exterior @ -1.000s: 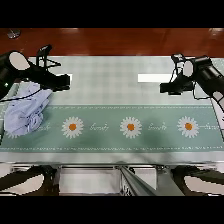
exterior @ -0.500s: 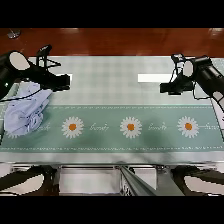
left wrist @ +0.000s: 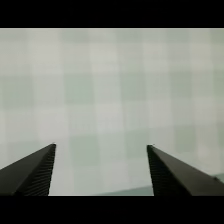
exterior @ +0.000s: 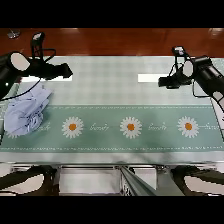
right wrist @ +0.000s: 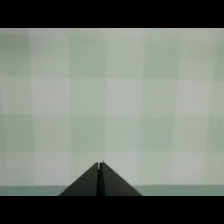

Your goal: Fold the shirts.

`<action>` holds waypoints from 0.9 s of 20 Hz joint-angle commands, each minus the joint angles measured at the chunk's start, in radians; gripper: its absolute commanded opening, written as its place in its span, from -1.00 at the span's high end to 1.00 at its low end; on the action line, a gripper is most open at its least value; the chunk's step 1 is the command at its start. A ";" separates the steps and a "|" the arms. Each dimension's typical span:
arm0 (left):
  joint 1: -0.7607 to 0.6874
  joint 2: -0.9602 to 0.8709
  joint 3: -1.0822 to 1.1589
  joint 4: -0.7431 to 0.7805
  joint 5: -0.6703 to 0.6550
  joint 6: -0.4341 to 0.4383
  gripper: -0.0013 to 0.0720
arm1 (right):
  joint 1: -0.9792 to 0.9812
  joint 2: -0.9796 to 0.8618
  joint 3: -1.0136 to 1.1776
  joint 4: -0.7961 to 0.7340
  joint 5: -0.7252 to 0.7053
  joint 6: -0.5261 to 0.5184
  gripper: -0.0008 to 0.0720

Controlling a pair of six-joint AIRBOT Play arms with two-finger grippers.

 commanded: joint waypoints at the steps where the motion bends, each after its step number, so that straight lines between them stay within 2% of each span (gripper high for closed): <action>1: 0.058 -0.003 0.000 0.323 0.081 -0.005 -0.96 | 0.000 0.000 0.000 0.005 -0.109 -0.013 0.91; 3: 0.158 -0.003 0.000 0.485 -0.022 -0.134 -0.96 | 0.000 0.000 0.000 0.005 -0.145 -0.011 0.91; 4: 0.219 -0.004 0.000 0.510 -0.080 -0.180 -0.96 | 0.000 0.000 0.000 0.005 -0.161 -0.009 0.91; 5: 0.290 -0.005 -0.005 0.509 -0.132 -0.208 -0.96 | 0.000 0.000 0.000 0.005 -0.171 -0.003 0.45; 6: 0.349 -0.005 -0.016 0.509 -0.168 -0.244 -0.96 | 0.000 -0.001 0.000 0.003 -0.177 0.014 -0.81; 7: 0.403 -0.005 -0.036 0.501 -0.209 -0.277 -0.96 | 0.000 -0.002 0.000 0.001 -0.182 0.015 -0.77; 10: 0.497 -0.005 -0.145 0.451 -0.328 -0.279 -0.96 | -0.001 -0.002 0.000 0.001 -0.151 0.024 -0.76; 13: 0.530 -0.005 -0.272 0.422 -0.355 -0.278 -0.95 | -0.001 -0.002 0.000 0.002 -0.096 0.048 -0.75; 15: 0.534 -0.006 -0.312 0.327 -0.338 -0.181 -0.92 | -0.001 0.002 0.000 0.014 -0.059 0.049 -0.72; 16: 0.534 -0.010 -0.313 0.260 -0.344 -0.129 -0.27 | -0.001 0.011 0.002 0.027 -0.047 0.048 -0.72; 17: 0.534 -0.010 -0.307 0.192 -0.351 -0.083 0.83 | -0.001 0.031 0.007 0.030 -0.044 0.048 -0.72; 18: 0.534 -0.003 -0.285 0.092 -0.360 -0.032 0.90 | -0.001 0.061 0.024 0.029 -0.036 0.048 -0.72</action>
